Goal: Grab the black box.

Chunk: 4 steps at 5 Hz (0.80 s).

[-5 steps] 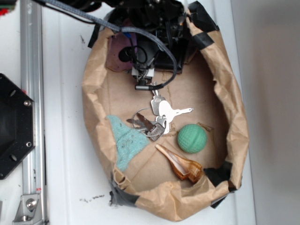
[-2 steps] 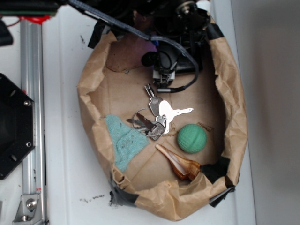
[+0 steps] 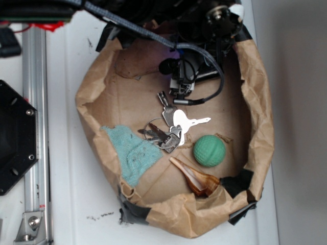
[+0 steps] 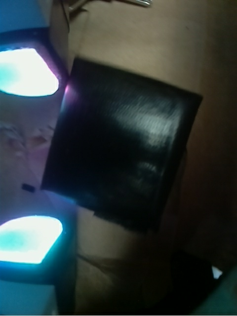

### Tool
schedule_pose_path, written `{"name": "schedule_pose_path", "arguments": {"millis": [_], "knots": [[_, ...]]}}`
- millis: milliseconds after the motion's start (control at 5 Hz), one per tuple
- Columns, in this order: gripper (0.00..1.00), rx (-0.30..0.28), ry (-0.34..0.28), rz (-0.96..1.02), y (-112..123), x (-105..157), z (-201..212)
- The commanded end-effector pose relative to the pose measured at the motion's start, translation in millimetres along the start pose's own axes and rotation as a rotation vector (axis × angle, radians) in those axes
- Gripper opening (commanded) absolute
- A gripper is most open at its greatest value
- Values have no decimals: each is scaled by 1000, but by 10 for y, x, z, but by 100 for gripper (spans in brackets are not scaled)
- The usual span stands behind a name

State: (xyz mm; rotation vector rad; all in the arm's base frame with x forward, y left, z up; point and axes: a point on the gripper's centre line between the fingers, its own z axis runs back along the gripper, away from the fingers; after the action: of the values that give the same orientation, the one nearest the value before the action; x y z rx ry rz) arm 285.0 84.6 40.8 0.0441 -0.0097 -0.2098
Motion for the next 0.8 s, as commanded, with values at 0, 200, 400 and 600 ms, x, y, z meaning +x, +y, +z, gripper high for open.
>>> {"name": "schedule_pose_path", "arguments": {"millis": [0,200,400,600], "knots": [[100,35,-90,-18,-151,-62,494],[100,43,-138,49,-121,-2,538],[100,80,-157,122,-93,90,403],[100,74,-152,206,-63,168,189]]}}
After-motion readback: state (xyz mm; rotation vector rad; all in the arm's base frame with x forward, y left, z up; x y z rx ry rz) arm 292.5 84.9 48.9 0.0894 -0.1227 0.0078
